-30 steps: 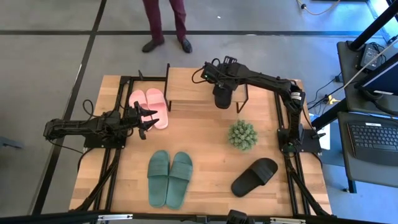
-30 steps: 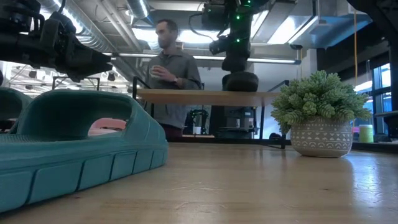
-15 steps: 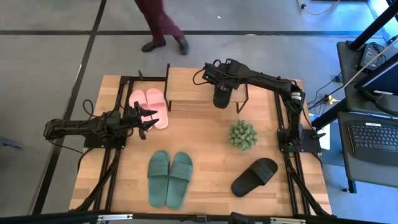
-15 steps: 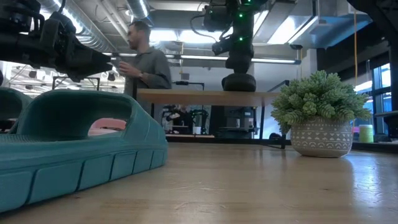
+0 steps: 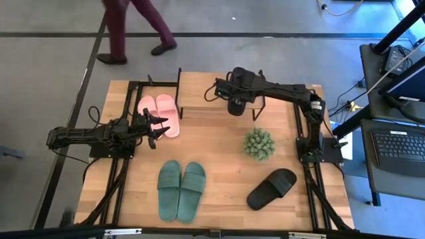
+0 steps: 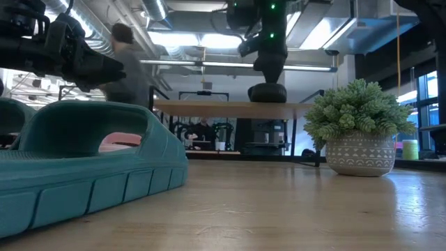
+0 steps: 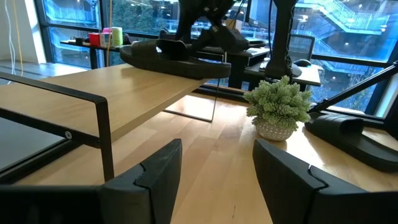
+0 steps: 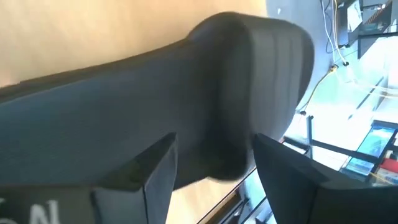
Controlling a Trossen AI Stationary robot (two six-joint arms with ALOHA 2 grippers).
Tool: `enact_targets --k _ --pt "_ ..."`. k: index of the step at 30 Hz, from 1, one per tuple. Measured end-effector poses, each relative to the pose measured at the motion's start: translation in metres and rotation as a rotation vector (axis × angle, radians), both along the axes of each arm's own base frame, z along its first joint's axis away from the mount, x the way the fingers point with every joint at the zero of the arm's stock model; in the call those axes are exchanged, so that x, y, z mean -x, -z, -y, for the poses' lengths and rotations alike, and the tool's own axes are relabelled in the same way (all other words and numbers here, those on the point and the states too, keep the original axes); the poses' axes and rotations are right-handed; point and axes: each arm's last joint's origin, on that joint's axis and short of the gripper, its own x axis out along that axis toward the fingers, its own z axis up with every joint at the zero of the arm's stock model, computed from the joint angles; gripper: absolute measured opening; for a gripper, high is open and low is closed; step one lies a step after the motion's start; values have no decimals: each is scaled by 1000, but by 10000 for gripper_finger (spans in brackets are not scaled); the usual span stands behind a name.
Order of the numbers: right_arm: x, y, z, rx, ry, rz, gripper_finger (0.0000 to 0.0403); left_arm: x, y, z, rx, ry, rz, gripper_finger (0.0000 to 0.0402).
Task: Pick and place slides into the shelf
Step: Put the black slide on the shelf
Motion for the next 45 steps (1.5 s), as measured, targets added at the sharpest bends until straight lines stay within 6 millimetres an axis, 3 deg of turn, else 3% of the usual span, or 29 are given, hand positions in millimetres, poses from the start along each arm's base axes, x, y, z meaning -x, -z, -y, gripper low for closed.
enact_targets --k 7,13,19,25,32,38,45 --pt "16 -30 -55 -7 6 93 210 0 0 0 0 0 0 191" --pt "41 -58 -125 -199 26 256 210 0 0 0 0 0 0 191" --pt "57 -59 -198 -400 106 345 206 0 0 0 0 0 0 191" --pt "70 -38 -256 -519 262 311 188 0 0 0 0 0 0 191" --pt "101 6 -298 -505 525 188 165 0 0 0 0 0 0 191" --pt "124 45 -316 -486 656 41 161 0 0 0 0 0 0 191" --pt "128 74 -323 -517 630 59 161 0 0 0 0 0 0 191"
